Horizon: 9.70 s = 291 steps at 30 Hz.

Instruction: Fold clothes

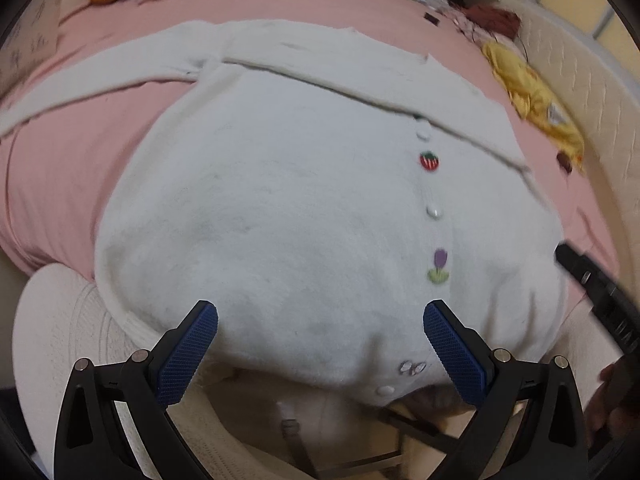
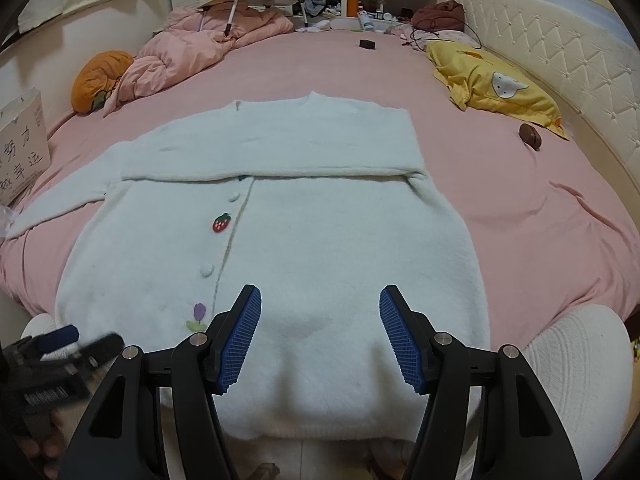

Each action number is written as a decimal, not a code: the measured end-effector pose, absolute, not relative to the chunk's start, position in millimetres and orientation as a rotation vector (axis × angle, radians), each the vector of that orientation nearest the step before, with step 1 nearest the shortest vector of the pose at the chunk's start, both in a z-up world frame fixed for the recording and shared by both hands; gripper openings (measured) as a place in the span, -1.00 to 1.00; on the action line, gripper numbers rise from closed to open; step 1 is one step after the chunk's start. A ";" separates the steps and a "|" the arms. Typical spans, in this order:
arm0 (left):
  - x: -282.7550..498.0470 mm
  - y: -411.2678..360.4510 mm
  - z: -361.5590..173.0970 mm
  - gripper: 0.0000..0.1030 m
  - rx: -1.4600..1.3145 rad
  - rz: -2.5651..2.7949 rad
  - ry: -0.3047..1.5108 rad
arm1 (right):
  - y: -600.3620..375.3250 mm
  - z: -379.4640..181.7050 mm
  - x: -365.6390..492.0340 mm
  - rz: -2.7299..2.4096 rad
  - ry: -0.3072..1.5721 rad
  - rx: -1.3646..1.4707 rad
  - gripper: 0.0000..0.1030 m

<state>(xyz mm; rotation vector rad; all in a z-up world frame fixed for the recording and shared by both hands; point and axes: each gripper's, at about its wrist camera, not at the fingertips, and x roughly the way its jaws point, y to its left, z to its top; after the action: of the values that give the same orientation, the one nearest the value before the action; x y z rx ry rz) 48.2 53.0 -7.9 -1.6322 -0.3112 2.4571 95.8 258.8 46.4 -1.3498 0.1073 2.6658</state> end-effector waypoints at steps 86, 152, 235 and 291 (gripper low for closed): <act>-253.8 306.2 7.1 -0.81 -1.544 2.118 0.052 | 297.6 20.2 60.6 2.822 0.697 -1.400 0.37; -126.3 31.1 9.5 0.52 -1.654 2.678 0.085 | 315.0 18.6 -19.0 2.594 -0.063 -1.357 0.29; -1.6 -43.4 -6.2 -0.78 -2.035 1.696 -0.356 | 422.0 30.9 61.1 2.476 1.355 -2.254 -0.75; -249.4 -66.4 12.9 0.04 -1.722 2.109 -0.764 | 542.9 -50.0 -132.4 2.242 1.834 -1.618 -0.75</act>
<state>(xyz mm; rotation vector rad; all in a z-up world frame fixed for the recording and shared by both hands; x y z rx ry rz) -249.4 -66.4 12.9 -1.7221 -0.7644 2.1090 -132.4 542.9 -50.0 -1.6183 1.8335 2.2424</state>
